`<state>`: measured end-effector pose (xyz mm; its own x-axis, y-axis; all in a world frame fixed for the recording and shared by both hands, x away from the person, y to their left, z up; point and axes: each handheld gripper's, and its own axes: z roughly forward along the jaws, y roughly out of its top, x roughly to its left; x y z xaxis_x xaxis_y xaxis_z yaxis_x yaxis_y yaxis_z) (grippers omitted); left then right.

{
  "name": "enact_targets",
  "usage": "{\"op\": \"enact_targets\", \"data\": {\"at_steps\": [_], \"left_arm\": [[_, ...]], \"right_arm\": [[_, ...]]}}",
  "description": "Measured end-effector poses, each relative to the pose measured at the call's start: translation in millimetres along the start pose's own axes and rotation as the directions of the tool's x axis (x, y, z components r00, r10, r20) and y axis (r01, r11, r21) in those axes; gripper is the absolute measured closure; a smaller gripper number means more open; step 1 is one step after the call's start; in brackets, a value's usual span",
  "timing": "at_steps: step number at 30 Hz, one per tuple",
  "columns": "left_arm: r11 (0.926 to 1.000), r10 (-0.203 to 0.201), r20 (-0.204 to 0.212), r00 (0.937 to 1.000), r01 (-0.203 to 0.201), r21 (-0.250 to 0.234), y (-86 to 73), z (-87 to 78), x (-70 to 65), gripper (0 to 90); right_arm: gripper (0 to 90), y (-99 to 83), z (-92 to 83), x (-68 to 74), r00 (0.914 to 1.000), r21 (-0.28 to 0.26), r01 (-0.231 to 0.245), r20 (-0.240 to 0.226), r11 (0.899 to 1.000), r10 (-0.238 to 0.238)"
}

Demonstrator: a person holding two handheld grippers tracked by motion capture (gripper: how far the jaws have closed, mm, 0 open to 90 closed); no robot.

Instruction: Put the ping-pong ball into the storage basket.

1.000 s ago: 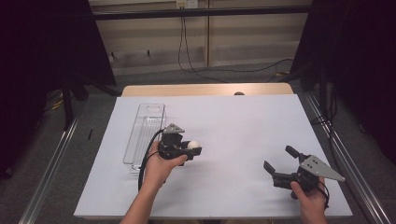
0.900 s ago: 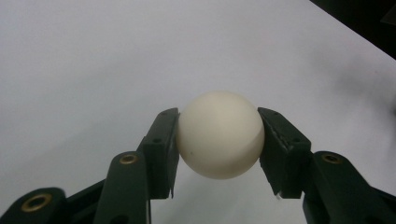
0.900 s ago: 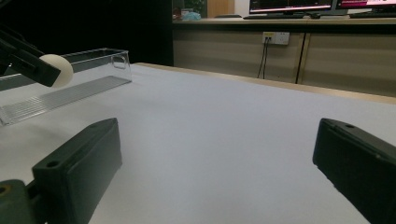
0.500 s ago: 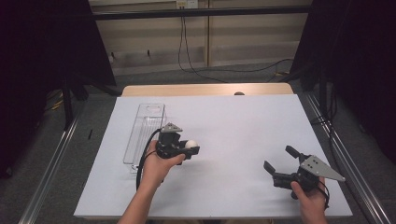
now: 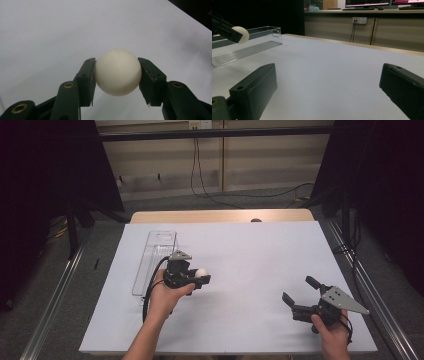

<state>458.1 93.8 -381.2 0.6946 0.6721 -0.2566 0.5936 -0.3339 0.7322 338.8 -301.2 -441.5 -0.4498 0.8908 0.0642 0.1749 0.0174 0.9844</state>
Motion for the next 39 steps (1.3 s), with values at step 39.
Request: {"op": "enact_targets", "data": {"at_steps": [39], "left_arm": [[0.9975, -0.027, -0.033, 0.9991, 0.025, -0.066, -2.7, -19.6, 16.6, 51.2]], "right_arm": [[0.9, 0.1, 0.0, -0.2, 1.0000, -0.002, 0.001, 0.000, 1.000, -0.001]]}}
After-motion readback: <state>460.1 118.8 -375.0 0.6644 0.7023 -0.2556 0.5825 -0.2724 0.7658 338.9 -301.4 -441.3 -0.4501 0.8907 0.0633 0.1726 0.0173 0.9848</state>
